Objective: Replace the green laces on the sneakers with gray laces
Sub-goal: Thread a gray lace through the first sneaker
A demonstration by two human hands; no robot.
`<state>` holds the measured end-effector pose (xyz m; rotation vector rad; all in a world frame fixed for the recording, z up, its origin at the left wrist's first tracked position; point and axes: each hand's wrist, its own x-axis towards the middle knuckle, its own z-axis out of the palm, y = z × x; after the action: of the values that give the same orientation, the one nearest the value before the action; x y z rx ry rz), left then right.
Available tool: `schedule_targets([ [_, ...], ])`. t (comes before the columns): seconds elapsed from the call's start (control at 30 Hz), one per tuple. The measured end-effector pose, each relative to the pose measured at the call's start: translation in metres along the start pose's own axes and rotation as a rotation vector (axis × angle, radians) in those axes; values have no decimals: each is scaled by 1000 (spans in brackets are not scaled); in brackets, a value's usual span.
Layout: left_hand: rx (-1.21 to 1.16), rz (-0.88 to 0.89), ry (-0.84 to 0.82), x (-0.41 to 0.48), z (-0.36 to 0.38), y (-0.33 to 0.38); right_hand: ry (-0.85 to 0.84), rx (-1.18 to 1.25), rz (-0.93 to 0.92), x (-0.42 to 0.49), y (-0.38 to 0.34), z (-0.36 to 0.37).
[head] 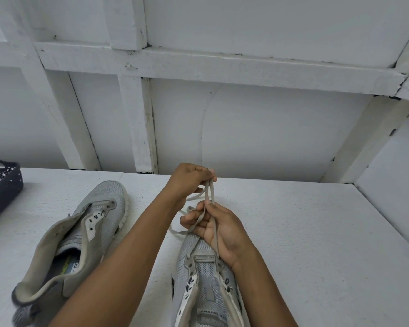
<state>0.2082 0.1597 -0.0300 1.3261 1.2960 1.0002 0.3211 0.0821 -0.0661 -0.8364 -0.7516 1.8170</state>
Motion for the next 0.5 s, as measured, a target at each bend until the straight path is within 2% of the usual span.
schedule_targets([
  [0.17,13,48,-41,-4,0,5,36,75,-98,0,2,0],
  [0.5,124,33,-285,-32,-16,2,51,133,-174,-5,1,1],
])
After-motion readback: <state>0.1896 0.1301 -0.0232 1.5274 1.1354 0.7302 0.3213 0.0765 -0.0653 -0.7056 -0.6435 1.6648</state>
